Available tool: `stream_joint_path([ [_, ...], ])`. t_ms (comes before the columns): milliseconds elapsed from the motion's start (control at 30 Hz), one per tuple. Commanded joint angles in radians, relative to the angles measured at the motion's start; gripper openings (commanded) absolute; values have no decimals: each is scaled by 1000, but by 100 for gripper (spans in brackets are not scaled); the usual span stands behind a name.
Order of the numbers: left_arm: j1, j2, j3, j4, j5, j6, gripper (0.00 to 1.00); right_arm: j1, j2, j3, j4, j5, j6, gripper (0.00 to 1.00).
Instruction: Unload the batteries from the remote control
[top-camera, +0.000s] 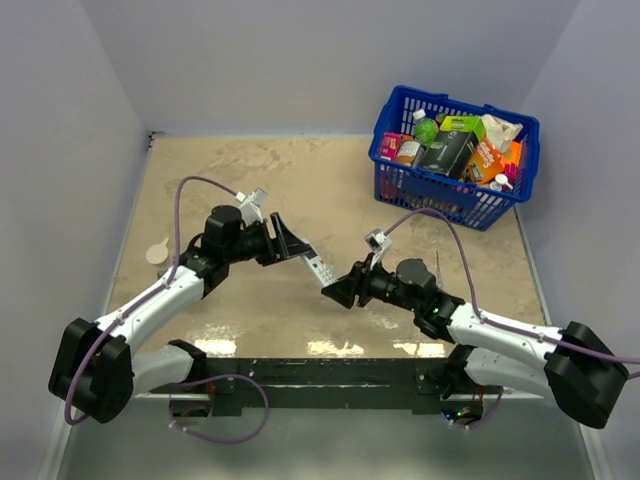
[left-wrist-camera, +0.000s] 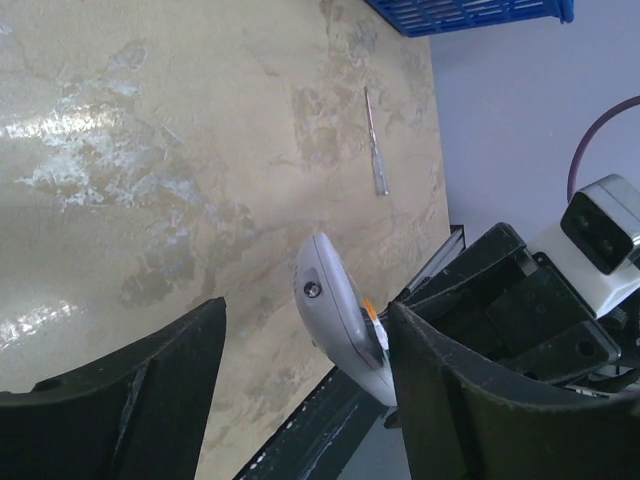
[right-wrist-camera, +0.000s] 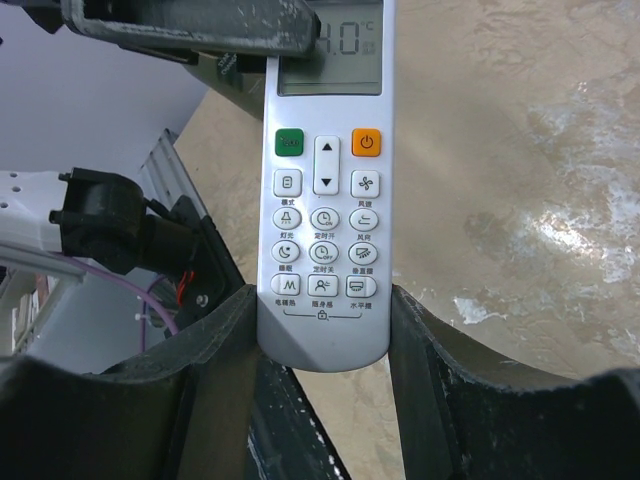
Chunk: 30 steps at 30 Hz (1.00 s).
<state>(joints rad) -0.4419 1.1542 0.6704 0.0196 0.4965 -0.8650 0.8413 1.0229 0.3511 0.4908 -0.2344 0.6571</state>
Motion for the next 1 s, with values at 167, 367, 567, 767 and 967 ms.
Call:
stream_joint_path([
  [167, -9, 2, -37, 98, 43, -75, 41, 1, 46, 29, 33, -22, -25, 38],
  [367, -9, 38, -34, 30, 25, -65, 0, 4, 66, 84, -101, 61, -63, 61],
  [567, -9, 67, 18, -96, -34, -60, 0, 22, 65, 161, -262, 220, -128, 85],
  [767, -9, 88, 66, -214, -137, -83, 0, 83, 126, 253, -368, 358, -221, 79],
  [967, -9, 111, 112, -335, -226, -143, 0, 221, 233, 327, -371, 486, -269, 73],
])
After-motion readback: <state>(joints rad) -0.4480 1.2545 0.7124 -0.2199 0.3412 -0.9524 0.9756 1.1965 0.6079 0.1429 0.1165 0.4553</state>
